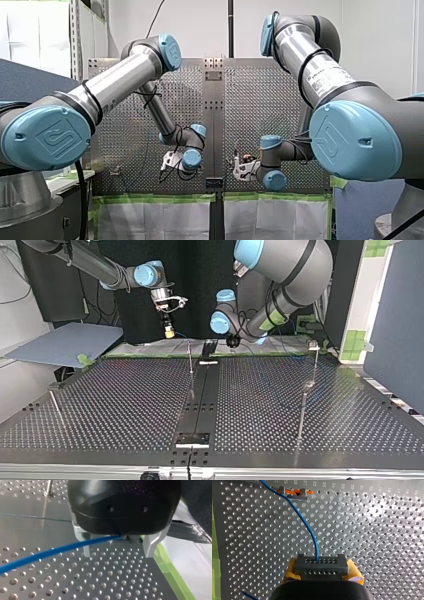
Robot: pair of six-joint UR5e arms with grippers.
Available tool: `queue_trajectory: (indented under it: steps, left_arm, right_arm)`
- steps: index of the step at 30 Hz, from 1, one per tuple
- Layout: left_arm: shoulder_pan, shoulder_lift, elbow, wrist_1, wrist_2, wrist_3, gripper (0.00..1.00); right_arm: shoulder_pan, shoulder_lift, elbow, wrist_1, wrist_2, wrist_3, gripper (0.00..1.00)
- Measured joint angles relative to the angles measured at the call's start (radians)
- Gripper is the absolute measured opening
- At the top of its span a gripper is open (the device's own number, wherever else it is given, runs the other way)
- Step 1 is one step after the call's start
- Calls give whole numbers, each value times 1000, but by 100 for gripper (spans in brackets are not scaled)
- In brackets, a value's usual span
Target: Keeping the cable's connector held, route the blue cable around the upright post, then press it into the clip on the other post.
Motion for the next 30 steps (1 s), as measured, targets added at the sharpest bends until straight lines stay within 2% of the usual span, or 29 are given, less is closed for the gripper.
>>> queue_trajectory:
  steps: [12, 20, 25, 30]
  left_arm:
    - [-18, -81, 79, -21, 76, -98, 100]
    - [-9, -92, 102, -19, 128, -165, 100]
    - [-11, -99, 102, -29, 154, -210, 100]
    - [-12, -101, 102, -61, 150, -243, 100]
  right_arm:
    - [-2, -1, -6, 11, -11, -6, 0]
    - [3, -1, -16, 16, -8, -25, 0]
    - [4, -3, -19, 38, 18, -40, 0]
    - [4, -3, -20, 47, 35, -38, 0]
